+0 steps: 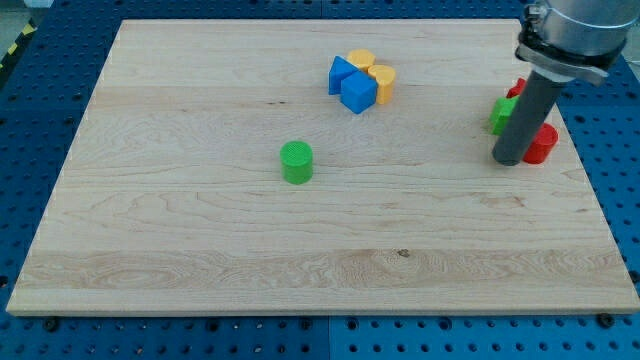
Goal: Push the green circle toward the yellow heart
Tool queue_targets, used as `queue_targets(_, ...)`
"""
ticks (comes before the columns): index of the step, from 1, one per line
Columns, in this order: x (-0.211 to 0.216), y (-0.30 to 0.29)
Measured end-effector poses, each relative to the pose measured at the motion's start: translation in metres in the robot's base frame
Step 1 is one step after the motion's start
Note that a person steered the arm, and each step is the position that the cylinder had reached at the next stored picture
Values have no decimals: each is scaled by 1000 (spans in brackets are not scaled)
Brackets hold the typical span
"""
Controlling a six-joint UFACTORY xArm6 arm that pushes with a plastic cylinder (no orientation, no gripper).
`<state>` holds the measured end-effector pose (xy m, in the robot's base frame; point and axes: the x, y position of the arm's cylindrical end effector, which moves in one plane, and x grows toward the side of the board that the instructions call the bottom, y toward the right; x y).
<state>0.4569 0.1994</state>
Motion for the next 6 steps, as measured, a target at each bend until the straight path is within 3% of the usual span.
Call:
queue_targets(2,59,-131)
queue_targets(3,47,-219)
queue_targets(5,32,-256)
queue_targets(6,38,-314)
